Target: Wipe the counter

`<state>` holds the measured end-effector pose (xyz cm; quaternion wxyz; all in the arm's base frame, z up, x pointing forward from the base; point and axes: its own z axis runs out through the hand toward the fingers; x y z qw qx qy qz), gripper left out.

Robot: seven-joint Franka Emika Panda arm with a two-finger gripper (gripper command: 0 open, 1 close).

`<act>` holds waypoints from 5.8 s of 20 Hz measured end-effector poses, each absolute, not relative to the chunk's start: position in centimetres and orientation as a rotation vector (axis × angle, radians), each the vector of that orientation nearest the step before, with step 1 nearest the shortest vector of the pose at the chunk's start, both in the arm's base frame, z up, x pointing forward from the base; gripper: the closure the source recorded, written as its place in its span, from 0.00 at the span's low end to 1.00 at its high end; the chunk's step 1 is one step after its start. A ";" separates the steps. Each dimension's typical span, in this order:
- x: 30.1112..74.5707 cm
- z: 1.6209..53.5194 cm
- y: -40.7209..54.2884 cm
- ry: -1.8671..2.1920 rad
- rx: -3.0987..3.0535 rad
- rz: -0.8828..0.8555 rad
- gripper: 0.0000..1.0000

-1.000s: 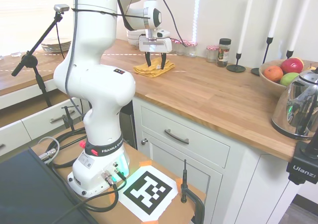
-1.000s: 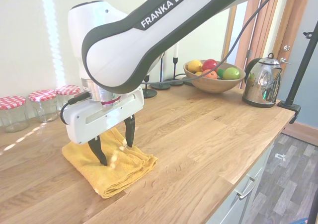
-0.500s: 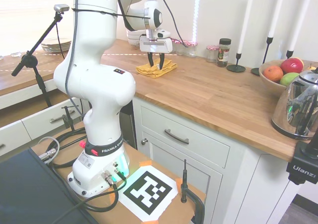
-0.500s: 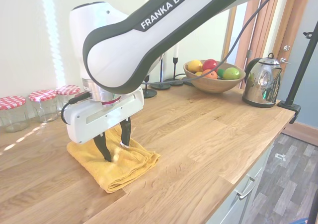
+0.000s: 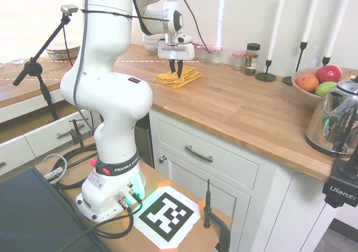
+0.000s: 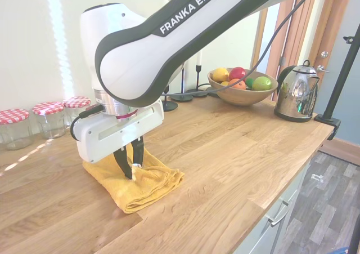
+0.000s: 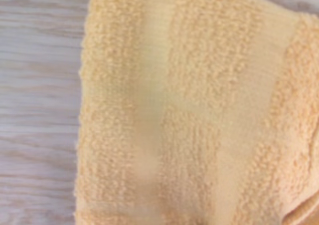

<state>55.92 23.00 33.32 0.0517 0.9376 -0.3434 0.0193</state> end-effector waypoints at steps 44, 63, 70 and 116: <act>56.3 34.4 -6.3 -1.364 2.879 -0.013 1.00; 53.6 34.5 -17.8 -1.502 2.865 -0.021 1.00; 54.7 34.1 -13.1 -1.419 2.906 -0.033 1.00; 55.1 33.1 30.3 -0.916 2.823 0.145 0.00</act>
